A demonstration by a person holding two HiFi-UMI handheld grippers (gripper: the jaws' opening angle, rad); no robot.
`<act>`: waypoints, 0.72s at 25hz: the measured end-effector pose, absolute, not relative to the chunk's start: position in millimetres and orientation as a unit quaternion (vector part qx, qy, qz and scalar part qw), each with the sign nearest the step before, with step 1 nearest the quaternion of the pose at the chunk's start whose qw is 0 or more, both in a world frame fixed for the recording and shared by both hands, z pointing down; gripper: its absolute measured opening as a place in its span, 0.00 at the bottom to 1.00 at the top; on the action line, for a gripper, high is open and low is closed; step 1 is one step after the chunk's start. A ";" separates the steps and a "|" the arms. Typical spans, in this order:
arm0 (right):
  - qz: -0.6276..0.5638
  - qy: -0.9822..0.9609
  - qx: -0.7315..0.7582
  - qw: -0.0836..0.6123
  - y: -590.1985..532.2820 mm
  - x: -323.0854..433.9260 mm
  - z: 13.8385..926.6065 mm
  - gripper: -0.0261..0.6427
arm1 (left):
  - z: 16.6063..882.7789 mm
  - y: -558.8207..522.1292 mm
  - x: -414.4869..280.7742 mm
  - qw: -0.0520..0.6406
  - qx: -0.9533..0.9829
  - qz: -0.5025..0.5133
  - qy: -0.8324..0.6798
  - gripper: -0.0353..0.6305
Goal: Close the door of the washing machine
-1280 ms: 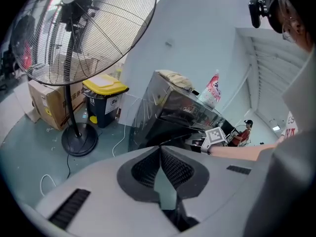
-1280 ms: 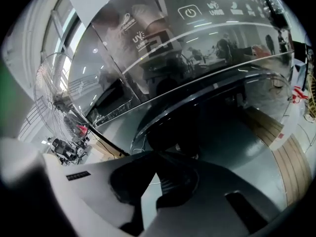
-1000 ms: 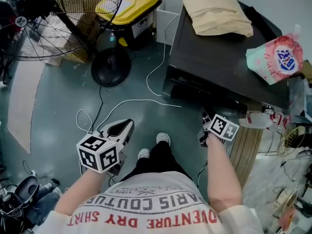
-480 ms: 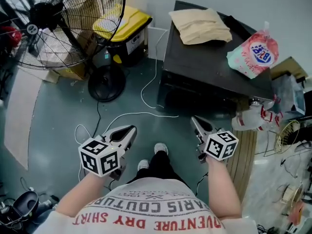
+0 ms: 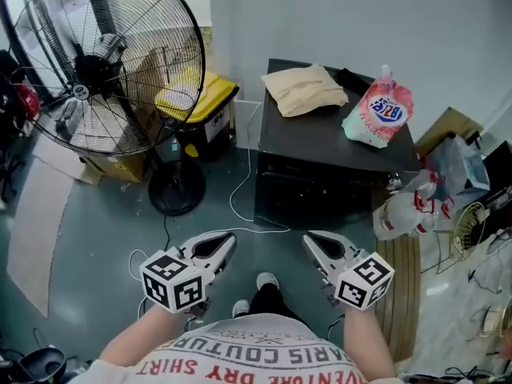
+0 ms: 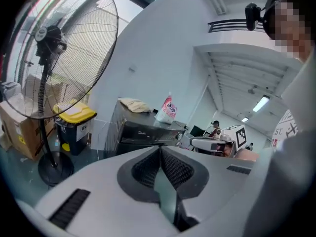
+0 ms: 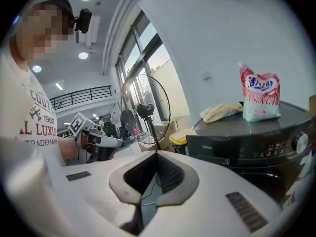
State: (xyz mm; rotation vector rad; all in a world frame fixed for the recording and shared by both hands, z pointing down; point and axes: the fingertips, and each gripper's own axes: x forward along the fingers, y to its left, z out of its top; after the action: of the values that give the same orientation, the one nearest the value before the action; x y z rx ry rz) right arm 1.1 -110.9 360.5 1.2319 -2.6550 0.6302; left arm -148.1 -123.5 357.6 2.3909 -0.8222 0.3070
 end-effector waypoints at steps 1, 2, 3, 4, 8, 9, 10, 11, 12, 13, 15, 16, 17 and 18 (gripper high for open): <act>0.199 -0.888 0.408 0.074 -105.5 -2.6 351.4 0.07 | 348.9 -120.7 -148.3 0.283 0.902 0.111 -0.306 0.10; 0.191 -0.891 0.407 0.071 -101.4 -5.7 342.9 0.07 | 340.6 -118.7 -148.0 0.272 0.907 0.107 -0.302 0.10; 0.185 -0.893 0.406 0.066 -98.0 -7.9 335.2 0.07 | 333.1 -116.7 -147.1 0.261 0.912 0.103 -0.299 0.10; 0.181 -0.894 0.405 0.061 -94.7 -9.2 328.6 0.07 | 326.3 -114.6 -145.7 0.251 0.916 0.100 -0.295 0.10; 0.163 -0.894 0.414 0.053 -84.6 -9.8 312.4 0.07 | 305.1 -106.7 -142.0 0.233 0.926 0.087 -0.282 0.10; 0.162 -0.894 0.414 0.051 -82.0 -10.7 310.3 0.07 | 302.0 -104.5 -142.5 0.232 0.928 0.084 -0.280 0.10; 0.162 -0.895 0.414 0.048 -79.5 -12.1 308.8 0.07 | 299.8 -102.6 -143.2 0.231 0.928 0.082 -0.279 0.10; 0.161 -0.895 0.412 0.047 -77.5 -14.0 307.7 0.07 | 298.3 -101.2 -143.9 0.229 0.929 0.081 -0.279 0.10; 0.158 -0.896 0.411 0.047 -76.4 -16.1 307.1 0.07 | 297.3 -100.5 -144.4 0.227 0.930 0.080 -0.279 0.10; 0.155 -0.897 0.411 0.049 -76.1 -18.1 306.9 0.07 | 296.8 -100.5 -144.6 0.225 0.930 0.080 -0.278 0.10; 0.154 -0.897 0.411 0.051 -76.1 -21.7 308.3 0.07 | 297.5 -100.0 -144.4 0.225 0.931 0.079 -0.277 0.10; 0.154 -0.897 0.411 0.053 -75.7 -23.2 310.2 0.07 | 298.9 -99.2 -144.4 0.223 0.931 0.081 -0.275 0.10; 0.153 -0.896 0.412 0.058 -75.2 -24.4 312.7 0.07 | 300.5 -98.3 -144.5 0.220 0.932 0.084 -0.275 0.10; 0.151 -0.896 0.413 0.063 -74.8 -25.2 315.3 0.07 | 302.0 -97.8 -144.9 0.215 0.933 0.088 -0.275 0.10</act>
State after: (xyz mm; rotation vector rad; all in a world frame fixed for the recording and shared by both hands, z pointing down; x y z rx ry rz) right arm -25.2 -74.8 315.3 1.2481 -2.7064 0.4555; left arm -144.9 -97.8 302.0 2.5872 -0.7618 0.2444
